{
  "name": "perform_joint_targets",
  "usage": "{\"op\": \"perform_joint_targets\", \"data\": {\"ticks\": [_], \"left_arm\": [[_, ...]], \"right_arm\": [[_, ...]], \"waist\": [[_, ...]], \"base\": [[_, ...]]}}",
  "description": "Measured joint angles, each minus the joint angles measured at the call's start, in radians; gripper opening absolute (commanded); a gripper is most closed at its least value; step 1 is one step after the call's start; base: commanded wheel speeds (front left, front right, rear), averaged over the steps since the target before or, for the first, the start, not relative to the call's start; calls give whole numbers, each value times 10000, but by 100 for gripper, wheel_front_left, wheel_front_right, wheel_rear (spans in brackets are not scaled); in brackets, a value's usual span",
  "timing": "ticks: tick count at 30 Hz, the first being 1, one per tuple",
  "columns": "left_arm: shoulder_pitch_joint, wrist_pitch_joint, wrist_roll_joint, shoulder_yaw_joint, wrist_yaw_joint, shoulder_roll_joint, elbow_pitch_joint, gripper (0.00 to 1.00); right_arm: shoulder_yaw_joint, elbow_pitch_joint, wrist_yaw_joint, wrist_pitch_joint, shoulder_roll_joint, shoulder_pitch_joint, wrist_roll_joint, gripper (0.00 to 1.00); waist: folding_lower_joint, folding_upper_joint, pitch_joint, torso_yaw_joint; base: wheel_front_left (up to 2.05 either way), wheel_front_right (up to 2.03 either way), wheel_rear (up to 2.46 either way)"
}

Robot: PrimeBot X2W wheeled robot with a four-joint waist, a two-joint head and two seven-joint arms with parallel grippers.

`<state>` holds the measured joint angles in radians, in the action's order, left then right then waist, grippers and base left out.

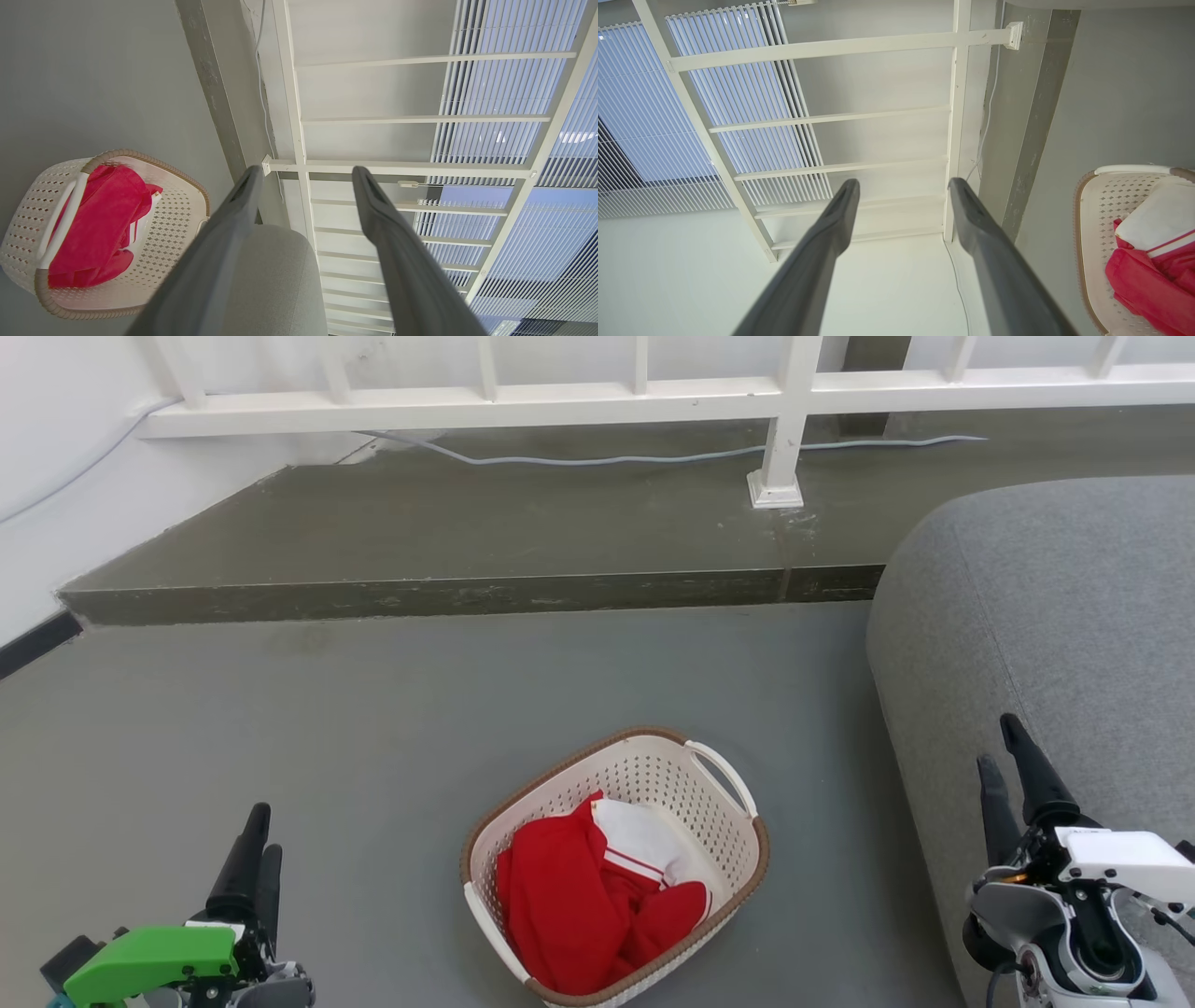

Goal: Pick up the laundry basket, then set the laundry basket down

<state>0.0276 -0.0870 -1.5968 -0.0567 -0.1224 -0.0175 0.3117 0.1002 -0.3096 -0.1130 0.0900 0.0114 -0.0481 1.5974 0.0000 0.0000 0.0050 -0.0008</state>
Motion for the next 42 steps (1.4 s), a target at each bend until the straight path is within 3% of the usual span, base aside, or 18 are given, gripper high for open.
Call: {"op": "perform_joint_targets", "data": {"ticks": [11, 20, 32, 42], "left_arm": [[24, 360, 600, 303, -2, -73, -360, 100], [31, 798, 1457, 633, -2, -378, -594, 100], [56, 1244, 3555, 1250, -2, -775, -677, 100], [204, 1607, 5436, 1304, 142, -932, -943, 100]], "right_arm": [[-405, 368, 0, -360, 46, -62, -362, 100], [-978, 639, 0, -767, 374, -252, -1304, 100], [-1799, 713, -6, -1277, 815, -390, -2872, 100], [-2125, 713, 2, -1618, 1152, -706, -4890, 100]], "waist": [[0, 0, 29, -17], [0, 0, 51, -43], [0, 0, 96, -67], [0, 0, 120, -61]], "base": [[0, 0, 0], [0, 0, 0], [0, 0, 0], [0, 0, 0]]}}
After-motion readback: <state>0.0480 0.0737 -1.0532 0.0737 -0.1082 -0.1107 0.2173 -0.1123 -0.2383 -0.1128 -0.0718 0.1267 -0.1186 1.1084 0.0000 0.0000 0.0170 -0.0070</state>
